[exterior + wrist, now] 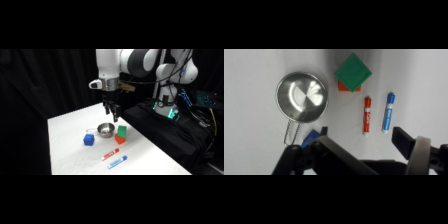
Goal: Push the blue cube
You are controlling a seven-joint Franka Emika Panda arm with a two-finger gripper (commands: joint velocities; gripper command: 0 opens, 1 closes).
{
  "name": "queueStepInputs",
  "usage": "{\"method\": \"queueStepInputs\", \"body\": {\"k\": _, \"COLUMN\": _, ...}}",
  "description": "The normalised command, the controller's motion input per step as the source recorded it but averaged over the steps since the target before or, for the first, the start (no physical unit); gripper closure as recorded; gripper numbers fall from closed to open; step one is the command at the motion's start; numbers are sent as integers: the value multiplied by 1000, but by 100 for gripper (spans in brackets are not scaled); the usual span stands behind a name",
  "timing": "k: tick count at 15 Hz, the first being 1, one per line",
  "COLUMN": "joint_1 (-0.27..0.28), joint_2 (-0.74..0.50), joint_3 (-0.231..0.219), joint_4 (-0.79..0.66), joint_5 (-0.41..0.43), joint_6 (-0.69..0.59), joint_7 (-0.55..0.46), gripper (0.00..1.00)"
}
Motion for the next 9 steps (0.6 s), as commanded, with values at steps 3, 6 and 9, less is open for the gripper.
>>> {"method": "queueStepInputs", "body": {"k": 3, "joint_1": -21, "joint_2": 40, "joint_3": 4, "joint_4": 52, "joint_5": -20, "joint_6": 1, "joint_7": 39, "gripper": 0}}
{"method": "queueStepInputs", "body": {"k": 6, "joint_1": -58, "joint_2": 218, "joint_3": -34, "joint_4": 278, "joint_5": -34, "joint_6": -25, "joint_7": 92, "gripper": 0}}
{"method": "queueStepInputs", "body": {"k": 9, "joint_1": -84, "joint_2": 344, "joint_3": -71, "joint_4": 483, "joint_5": -77, "joint_6": -83, "joint_7": 137, "gripper": 0}}
